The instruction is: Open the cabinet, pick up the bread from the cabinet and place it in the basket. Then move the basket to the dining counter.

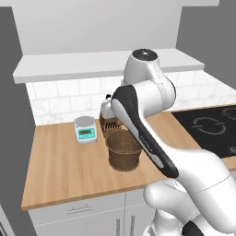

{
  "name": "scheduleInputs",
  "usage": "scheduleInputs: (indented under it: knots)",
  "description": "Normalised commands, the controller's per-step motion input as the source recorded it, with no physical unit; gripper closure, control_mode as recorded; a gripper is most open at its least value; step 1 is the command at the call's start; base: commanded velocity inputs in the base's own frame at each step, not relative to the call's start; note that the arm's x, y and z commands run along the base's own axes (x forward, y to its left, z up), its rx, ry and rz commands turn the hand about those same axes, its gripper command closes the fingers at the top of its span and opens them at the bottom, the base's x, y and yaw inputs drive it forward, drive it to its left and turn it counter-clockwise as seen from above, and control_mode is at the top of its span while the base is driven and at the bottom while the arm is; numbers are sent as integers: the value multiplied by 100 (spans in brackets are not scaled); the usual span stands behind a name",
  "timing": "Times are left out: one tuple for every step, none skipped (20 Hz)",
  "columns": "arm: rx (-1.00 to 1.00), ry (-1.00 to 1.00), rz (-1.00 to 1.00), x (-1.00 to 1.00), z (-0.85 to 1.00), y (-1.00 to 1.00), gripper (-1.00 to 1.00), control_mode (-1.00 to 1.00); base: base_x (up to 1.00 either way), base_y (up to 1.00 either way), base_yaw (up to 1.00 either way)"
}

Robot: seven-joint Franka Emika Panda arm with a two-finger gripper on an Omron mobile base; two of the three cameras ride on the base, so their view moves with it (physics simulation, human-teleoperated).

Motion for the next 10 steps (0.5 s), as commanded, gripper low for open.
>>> scheduleInputs:
  knots:
    - [-10, 4, 0, 16, -40, -50, 100, -100, 0, 0, 0]
    - [-8, 4, 0, 35, -45, -47, 100, -100, 0, 0, 0]
    - [-5, 0, 0, 33, -49, -45, 100, -100, 0, 0, 0]
    - [-3, 0, 0, 36, -56, -40, 100, -100, 0, 0, 0]
    - [-1, 2, 0, 41, -57, -39, 100, -100, 0, 0, 0]
    - [0, 5, 0, 35, -59, -38, 100, -100, 0, 0, 0]
    - [0, 5, 0, 34, -58, -41, 100, -100, 0, 0, 0]
    - [0, 4, 0, 24, -66, -31, 100, -100, 0, 0, 0]
    - [0, 7, 0, 31, -72, -33, 100, -100, 0, 0, 0]
    - [0, 8, 0, 31, -72, -28, 100, -100, 0, 0, 0]
